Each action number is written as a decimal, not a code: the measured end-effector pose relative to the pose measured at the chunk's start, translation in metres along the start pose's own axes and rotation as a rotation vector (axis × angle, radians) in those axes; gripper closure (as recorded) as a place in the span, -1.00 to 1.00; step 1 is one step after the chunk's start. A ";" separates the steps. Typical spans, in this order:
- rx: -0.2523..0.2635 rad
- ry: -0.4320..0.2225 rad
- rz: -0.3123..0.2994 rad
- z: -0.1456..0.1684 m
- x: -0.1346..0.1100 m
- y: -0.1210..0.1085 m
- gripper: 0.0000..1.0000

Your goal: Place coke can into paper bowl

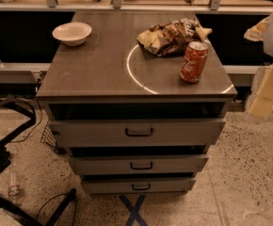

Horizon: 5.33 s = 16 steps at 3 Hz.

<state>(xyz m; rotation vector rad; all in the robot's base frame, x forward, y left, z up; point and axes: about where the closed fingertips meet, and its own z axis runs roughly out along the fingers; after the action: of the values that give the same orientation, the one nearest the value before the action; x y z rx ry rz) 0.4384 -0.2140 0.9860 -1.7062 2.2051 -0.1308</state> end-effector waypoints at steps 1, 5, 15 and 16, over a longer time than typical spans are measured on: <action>0.000 0.000 0.000 0.000 0.000 0.000 -1.00; 0.311 -0.808 0.350 0.041 0.038 -0.133 -1.00; 0.035 -1.252 0.381 0.148 -0.085 -0.168 -1.00; 0.052 -1.247 0.398 0.163 -0.075 -0.191 -1.00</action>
Offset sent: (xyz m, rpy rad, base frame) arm 0.0895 -0.0332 0.0208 0.6125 -0.3652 -0.1569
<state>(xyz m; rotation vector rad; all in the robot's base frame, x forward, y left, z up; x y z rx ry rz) 0.6832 -0.1712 0.9038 -0.8207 1.4439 0.7516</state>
